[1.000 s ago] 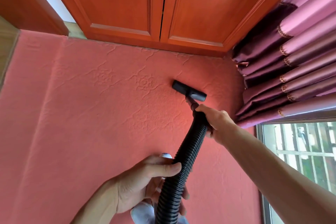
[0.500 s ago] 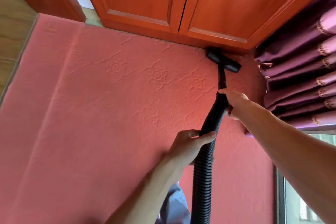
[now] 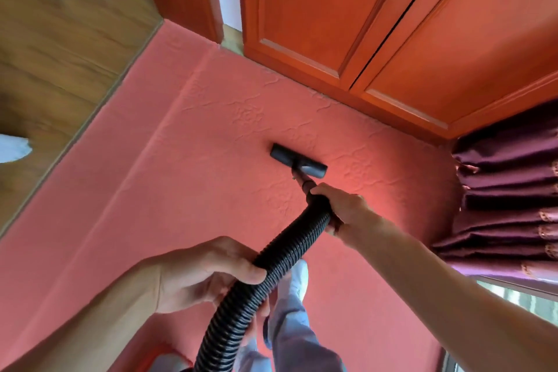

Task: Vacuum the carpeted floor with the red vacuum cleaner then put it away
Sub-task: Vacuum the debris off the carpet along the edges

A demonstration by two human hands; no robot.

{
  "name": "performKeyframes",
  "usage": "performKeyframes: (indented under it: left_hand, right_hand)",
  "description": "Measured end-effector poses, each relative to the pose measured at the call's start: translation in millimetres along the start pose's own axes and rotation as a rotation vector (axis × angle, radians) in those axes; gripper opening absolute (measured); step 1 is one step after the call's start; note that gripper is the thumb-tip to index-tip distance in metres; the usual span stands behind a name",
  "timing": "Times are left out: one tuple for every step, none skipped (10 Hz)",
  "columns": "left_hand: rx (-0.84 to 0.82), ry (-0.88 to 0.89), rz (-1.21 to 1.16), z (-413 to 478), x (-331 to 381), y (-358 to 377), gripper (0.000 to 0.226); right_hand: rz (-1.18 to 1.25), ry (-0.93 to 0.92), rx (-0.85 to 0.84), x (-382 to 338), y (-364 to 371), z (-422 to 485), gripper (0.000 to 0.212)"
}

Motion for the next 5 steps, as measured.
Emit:
performKeyframes:
  left_hand:
    - [0.086,0.172,-0.185,-35,30,5,0.088]
    - [0.189,0.308,-0.265,-11,16,-16,0.041]
    - [0.279,0.312,-0.304,18,23,-25,0.030]
    - [0.309,0.355,-0.340,42,33,-29,0.023]
    - [0.409,0.368,-0.390,62,44,-32,0.029]
  right_hand:
    - [-0.055,-0.027,0.030,-27,33,13,0.025]
    - [-0.060,-0.039,0.093,-50,54,37,0.027]
    - [-0.045,-0.022,0.090,-71,70,57,0.031]
    - [-0.036,-0.015,0.097,-96,80,72,0.034]
    - [-0.030,-0.012,0.115,-121,81,90,0.039]
Point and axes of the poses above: each hand's wrist, its own z-axis towards the middle knuckle, its own y-axis out of the palm, x = y × z, the point moved 1 cm from there along z, towards the middle knuckle, and after that the axes turned 13 degrees about y, right-handed, at the moved point
